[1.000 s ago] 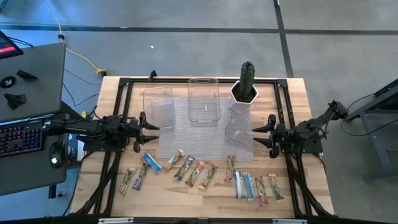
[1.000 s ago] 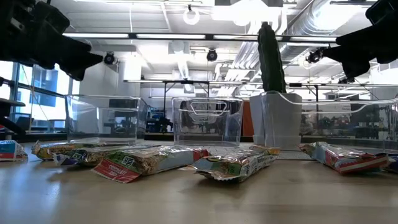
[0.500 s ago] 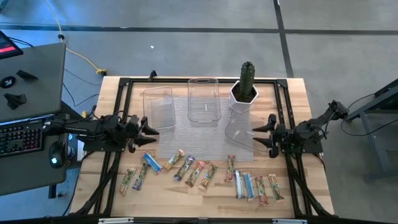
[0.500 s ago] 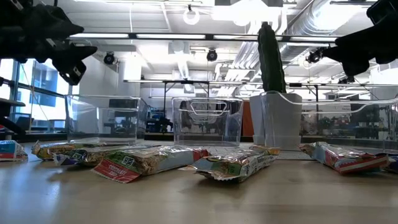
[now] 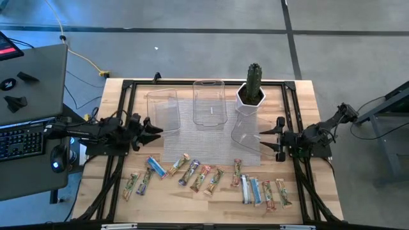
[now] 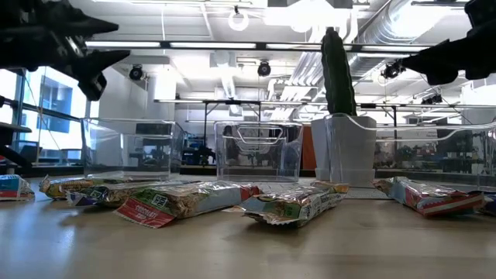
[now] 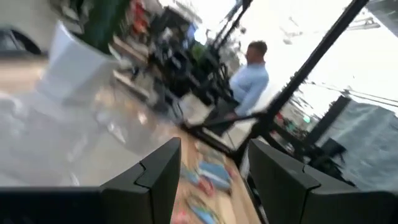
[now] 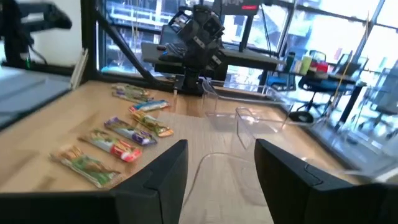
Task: Pick and place Granola Bars by type
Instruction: Put the blue granola bar into the left bin
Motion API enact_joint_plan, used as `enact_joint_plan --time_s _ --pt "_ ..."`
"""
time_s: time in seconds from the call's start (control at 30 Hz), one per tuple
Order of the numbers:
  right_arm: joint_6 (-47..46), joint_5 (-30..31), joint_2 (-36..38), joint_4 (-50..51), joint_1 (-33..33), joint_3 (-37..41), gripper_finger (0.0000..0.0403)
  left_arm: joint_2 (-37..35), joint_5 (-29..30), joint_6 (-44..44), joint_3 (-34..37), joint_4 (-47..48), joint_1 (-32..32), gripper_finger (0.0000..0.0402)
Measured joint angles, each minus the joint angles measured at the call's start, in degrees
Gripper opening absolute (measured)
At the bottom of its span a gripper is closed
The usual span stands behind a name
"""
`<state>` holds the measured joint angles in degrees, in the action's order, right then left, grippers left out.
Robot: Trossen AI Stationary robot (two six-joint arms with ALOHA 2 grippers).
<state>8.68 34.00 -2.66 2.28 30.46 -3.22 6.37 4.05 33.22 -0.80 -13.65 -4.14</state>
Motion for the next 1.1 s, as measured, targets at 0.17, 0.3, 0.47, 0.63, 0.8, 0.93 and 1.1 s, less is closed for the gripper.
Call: enact_joint_plan --time_s 0.17,0.3,0.47,0.63,0.8,0.93,1.1 --pt "2.09 -1.48 -0.02 0.0 0.0 -0.02 0.017 0.07 7.72 -0.71 0.0 0.21 0.0 0.0183" --pt "2.02 -2.81 -0.02 -0.43 -0.02 0.0 0.0169 0.42 16.91 -5.54 0.0 0.31 0.0 0.0183" --pt "1.89 -1.46 0.0 -2.76 -0.02 -0.02 0.017 0.45 20.76 -5.9 0.0 0.42 0.0 0.0183" --pt "2.09 -1.07 0.0 -3.45 -0.02 -0.02 0.0169 0.64 23.16 -5.77 0.0 0.92 0.0 0.0183" --pt "1.86 -1.59 0.0 -3.65 -0.02 -0.02 0.017 0.65 19.6 -10.05 -1.33 -1.93 0.0 0.0183" --pt "2.0 -0.72 -0.01 -3.71 -0.04 -0.02 0.0169 1.45 14.64 -15.2 -5.99 -1.95 -0.01 0.0183" --pt "3.64 0.7 0.0 -3.45 -0.02 -0.02 0.0169 7.78 11.51 -22.64 -14.66 2.75 -0.02 0.0183"
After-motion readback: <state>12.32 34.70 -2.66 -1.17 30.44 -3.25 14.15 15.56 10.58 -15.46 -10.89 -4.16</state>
